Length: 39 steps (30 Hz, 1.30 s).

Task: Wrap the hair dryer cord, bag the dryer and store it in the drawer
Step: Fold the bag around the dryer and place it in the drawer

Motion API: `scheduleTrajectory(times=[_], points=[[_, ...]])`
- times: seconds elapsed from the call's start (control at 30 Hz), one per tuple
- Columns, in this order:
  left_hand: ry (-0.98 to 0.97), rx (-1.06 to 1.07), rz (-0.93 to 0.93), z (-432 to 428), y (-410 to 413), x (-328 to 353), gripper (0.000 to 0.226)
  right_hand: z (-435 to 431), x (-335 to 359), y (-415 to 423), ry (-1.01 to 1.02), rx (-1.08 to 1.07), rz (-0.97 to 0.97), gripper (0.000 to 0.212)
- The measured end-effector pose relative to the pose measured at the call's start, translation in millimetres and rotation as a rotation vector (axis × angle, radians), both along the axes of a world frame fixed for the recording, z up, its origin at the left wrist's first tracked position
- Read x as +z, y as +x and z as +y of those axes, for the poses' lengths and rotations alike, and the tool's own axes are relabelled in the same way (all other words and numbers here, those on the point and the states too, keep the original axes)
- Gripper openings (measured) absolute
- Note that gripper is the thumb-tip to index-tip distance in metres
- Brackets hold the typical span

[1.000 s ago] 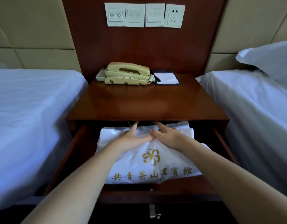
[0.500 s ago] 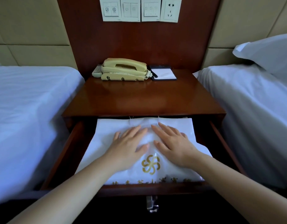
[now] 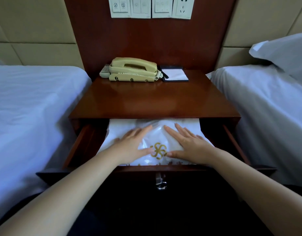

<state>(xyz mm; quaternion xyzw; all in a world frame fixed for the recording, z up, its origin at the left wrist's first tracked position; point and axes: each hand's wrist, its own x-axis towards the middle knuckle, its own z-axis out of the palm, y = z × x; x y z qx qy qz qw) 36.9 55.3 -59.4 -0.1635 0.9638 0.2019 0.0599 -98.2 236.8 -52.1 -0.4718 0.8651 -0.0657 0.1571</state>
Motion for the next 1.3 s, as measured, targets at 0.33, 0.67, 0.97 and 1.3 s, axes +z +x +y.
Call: scheduleTrajectory(times=[0.33,0.67,0.97,1.3], points=[[0.024,-0.023,0.272,-1.3,27.8,19.0,0.061,8.5,16.6,5.7,-0.326,0.132,-0.022,0.042],[-0.266,-0.185,0.079,21.2,42.2,22.5,0.069,17.5,16.8,20.3,-0.105,0.195,0.028,0.076],[-0.309,-0.154,0.094,-4.6,11.5,21.9,0.063,-2.6,17.2,-6.3,-0.114,0.200,0.134,0.059],[-0.686,-0.117,0.420,-33.4,-19.7,4.7,0.080,-26.1,8.0,-38.3,-0.346,0.145,0.561,0.099]])
